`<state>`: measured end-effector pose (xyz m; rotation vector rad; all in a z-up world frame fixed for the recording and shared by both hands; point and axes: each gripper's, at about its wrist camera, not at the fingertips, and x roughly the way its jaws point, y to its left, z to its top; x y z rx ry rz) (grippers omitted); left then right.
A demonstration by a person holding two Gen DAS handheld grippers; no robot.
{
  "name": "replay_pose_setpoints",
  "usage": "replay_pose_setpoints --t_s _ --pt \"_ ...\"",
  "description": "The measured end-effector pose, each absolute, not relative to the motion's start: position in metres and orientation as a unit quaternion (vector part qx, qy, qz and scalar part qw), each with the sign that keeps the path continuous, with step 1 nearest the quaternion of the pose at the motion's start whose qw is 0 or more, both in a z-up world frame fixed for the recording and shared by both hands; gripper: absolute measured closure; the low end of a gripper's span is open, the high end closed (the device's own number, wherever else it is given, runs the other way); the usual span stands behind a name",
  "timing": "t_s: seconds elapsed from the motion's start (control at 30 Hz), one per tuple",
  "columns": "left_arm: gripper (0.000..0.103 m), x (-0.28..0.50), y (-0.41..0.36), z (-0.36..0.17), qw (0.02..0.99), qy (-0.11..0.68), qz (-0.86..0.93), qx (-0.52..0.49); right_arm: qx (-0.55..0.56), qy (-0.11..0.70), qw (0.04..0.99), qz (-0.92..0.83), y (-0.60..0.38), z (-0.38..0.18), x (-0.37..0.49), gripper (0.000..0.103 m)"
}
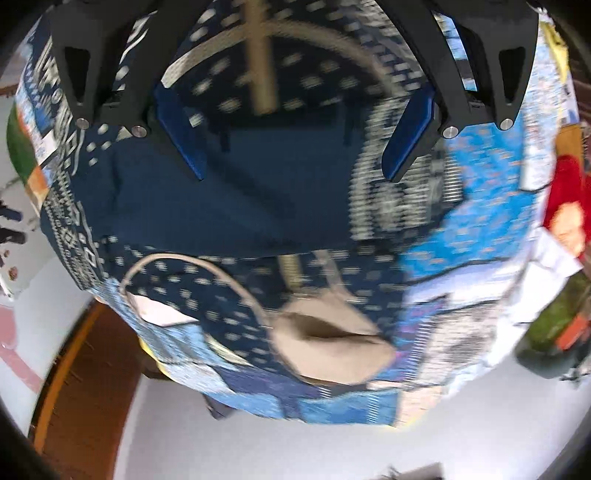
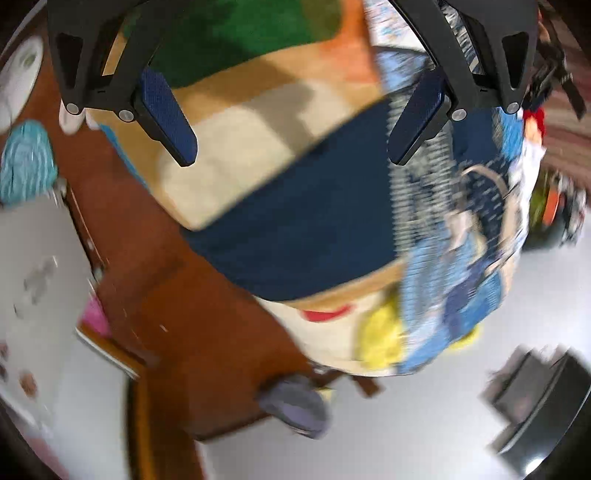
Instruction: Fold large clothes
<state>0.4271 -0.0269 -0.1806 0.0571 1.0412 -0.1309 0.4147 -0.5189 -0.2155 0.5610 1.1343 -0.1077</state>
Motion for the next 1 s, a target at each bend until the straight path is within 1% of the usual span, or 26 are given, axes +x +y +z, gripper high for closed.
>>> replay_pose_setpoints --t_s 0.13,0.27,0.33,0.4,0.5,0.53,0.57,0.6,0.63,0.67,0.7,0.73,0.77,0.9,1.0 --pt "0.007 0.447 -0.064 -0.206 0.848 0.521 -0.09 0.02 0.293 0.548 0.781 -0.066 -0.543 -0.256 0.427 0.0" --pt "0.007 0.457 -0.091 -0.228 0.833 0.542 -0.11 0.028 0.325 0.55 0.767 -0.063 -0.55 -0.283 0.45 0.001" --pt "0.007 0.459 -0.1 -0.236 0.827 0.549 -0.115 0.038 0.345 0.544 0.763 -0.055 -0.553 -0.292 0.461 0.001" --pt "0.005 0.46 -0.106 -0.242 0.827 0.548 -0.113 0.045 0.357 0.535 0.764 -0.062 -0.555 -0.299 0.473 0.002" --pt "0.003 0.461 -0.104 -0.244 0.829 0.546 -0.114 0.031 0.371 0.524 0.763 -0.069 -0.557 -0.308 0.487 0.004" --pt "0.003 0.462 -0.103 -0.245 0.829 0.547 -0.113 0.027 0.373 0.52 0.765 -0.073 -0.558 -0.311 0.492 0.01" --pt "0.003 0.462 -0.102 -0.245 0.829 0.547 -0.112 0.024 0.371 0.516 0.768 -0.079 -0.559 -0.313 0.495 0.02" --pt "0.003 0.462 -0.102 -0.244 0.829 0.547 -0.11 0.024 0.372 0.514 0.769 -0.082 -0.561 -0.315 0.498 0.026" --pt "0.003 0.461 -0.101 -0.243 0.829 0.547 -0.108 0.026 0.376 0.51 0.769 -0.086 -0.562 -0.314 0.499 0.044" --pt "0.003 0.46 -0.101 -0.242 0.83 0.547 -0.106 0.029 0.383 0.506 0.768 -0.086 -0.565 -0.313 0.499 0.059" --pt "0.003 0.458 -0.1 -0.241 0.831 0.546 -0.105 0.031 0.387 0.504 0.767 -0.088 -0.567 -0.311 0.498 0.067" --pt "0.003 0.456 -0.1 -0.238 0.833 0.543 -0.103 0.034 0.388 0.5 0.769 -0.086 -0.568 -0.306 0.497 0.084" --pt "0.003 0.453 -0.098 -0.233 0.836 0.538 -0.101 0.035 0.392 0.493 0.773 -0.078 -0.568 -0.298 0.495 0.093" --pt "0.003 0.44 -0.083 -0.208 0.851 0.516 -0.094 0.027 0.385 0.459 0.799 -0.048 -0.56 -0.256 0.486 0.095" --pt "0.003 0.431 -0.07 -0.189 0.862 0.498 -0.089 0.021 0.348 0.425 0.836 -0.014 -0.534 -0.199 0.48 0.095"
